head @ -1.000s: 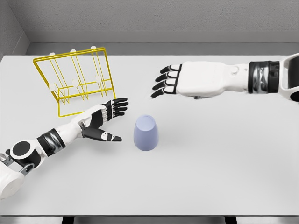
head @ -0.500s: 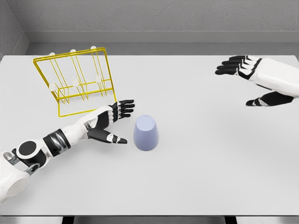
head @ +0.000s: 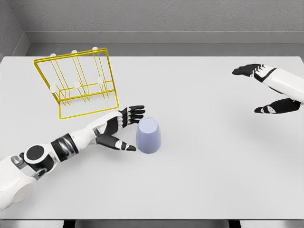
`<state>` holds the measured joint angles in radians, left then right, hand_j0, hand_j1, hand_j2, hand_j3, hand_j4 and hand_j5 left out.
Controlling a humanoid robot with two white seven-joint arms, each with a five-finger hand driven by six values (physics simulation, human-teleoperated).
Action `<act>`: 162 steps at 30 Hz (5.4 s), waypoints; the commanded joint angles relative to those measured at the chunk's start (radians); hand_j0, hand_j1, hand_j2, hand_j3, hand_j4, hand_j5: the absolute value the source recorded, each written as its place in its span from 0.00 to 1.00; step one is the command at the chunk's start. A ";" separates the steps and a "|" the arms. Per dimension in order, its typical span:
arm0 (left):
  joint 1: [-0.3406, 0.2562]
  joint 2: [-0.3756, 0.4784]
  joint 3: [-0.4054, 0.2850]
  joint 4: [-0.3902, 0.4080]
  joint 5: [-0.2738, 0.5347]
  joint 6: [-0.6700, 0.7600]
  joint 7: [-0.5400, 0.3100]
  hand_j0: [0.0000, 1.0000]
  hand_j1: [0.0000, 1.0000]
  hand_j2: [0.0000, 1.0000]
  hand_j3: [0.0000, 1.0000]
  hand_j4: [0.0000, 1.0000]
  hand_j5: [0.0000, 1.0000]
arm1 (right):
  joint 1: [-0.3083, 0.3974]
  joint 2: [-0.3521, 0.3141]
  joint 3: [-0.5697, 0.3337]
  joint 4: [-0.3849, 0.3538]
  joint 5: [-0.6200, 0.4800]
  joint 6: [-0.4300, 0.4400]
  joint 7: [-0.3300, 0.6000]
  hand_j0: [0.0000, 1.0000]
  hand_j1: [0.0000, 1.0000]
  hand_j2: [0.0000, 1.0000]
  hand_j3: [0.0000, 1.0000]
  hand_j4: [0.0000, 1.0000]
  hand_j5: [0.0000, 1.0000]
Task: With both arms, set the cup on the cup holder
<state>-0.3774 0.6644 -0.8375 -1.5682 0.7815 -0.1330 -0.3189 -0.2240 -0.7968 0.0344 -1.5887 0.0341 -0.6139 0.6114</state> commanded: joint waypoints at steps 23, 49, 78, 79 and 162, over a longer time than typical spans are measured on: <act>-0.023 -0.054 -0.022 -0.001 -0.011 0.052 0.003 1.00 1.00 1.00 1.00 1.00 1.00 | 0.000 0.011 -0.002 0.001 -0.008 0.003 -0.001 1.00 1.00 1.00 1.00 1.00 1.00; -0.025 -0.091 -0.015 0.008 -0.016 0.085 0.008 0.64 0.64 0.64 0.64 0.64 0.64 | 0.000 0.011 -0.004 0.001 -0.010 0.003 -0.001 1.00 1.00 1.00 1.00 1.00 1.00; -0.023 0.012 0.057 -0.115 -0.007 0.082 0.009 0.67 0.67 0.67 0.67 0.67 0.67 | 0.000 0.013 -0.002 -0.005 -0.011 0.003 -0.001 1.00 1.00 1.00 1.00 1.00 1.00; -0.023 0.017 0.063 -0.118 -0.007 0.082 0.009 0.67 0.67 0.67 0.67 0.67 0.67 | 0.000 0.013 -0.002 -0.005 -0.011 0.003 -0.001 1.00 1.00 1.00 1.00 1.00 1.00; -0.032 0.253 0.368 -0.153 0.061 0.001 0.011 0.69 0.69 0.69 0.69 0.69 0.69 | 0.000 0.013 -0.002 0.000 -0.008 0.003 -0.001 1.00 1.00 1.00 1.00 1.00 1.00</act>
<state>-0.4096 0.9166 -0.4716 -1.7309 0.8376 -0.1315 -0.3086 -0.2240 -0.7829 0.0323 -1.5892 0.0337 -0.6139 0.6114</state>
